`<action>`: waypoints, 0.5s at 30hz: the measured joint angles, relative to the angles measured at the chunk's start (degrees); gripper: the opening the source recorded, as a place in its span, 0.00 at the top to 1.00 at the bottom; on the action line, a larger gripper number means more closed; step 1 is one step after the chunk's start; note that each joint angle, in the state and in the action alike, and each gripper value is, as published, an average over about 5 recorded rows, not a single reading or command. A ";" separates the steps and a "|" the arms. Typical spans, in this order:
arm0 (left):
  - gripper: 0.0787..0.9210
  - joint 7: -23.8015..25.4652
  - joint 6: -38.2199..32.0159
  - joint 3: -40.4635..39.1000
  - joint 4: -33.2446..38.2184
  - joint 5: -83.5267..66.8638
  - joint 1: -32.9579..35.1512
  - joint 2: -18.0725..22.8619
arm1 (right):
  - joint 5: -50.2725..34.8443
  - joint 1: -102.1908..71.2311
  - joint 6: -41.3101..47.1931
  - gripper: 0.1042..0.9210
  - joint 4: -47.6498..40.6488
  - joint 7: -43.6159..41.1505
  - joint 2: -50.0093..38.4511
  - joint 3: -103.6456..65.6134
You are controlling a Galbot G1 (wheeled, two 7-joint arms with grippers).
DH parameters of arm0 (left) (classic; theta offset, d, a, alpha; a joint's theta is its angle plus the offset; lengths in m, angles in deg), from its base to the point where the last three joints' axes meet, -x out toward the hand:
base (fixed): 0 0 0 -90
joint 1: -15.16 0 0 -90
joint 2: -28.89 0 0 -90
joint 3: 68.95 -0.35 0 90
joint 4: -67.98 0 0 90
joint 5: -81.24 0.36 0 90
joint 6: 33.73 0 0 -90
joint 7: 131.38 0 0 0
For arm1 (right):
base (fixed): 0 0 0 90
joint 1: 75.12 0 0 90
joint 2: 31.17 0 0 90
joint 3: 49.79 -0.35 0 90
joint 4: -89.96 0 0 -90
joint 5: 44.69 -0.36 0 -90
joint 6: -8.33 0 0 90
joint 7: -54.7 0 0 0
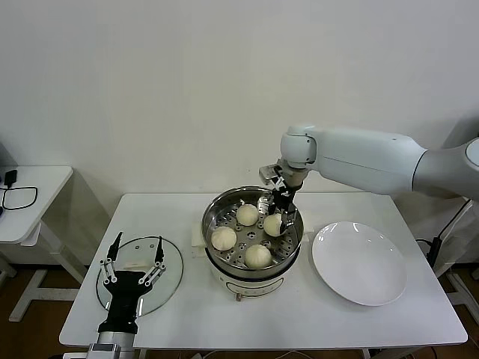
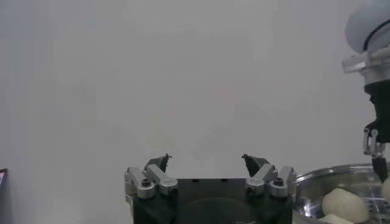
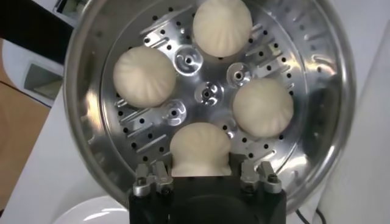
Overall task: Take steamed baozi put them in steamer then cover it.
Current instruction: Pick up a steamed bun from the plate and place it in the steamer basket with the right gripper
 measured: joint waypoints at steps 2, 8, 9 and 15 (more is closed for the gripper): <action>0.12 -0.04 -0.01 0.03 -0.04 -0.02 -0.01 -0.01 | 0.31 -0.16 -0.01 0.32 -0.19 -0.12 0.16 0.19; 0.12 -0.10 -0.02 -0.04 -0.10 -0.07 -0.11 -0.02 | 0.93 -0.44 -0.05 0.29 -0.62 -0.49 0.39 0.47; 0.12 -0.11 -0.02 -0.06 -0.13 -0.08 -0.14 -0.02 | 0.96 -0.53 -0.06 0.28 -0.64 -0.49 0.43 0.48; 0.12 -0.13 -0.01 -0.06 -0.20 -0.11 -0.23 -0.05 | 1.29 -0.79 -0.18 0.14 -0.55 -0.56 0.36 0.49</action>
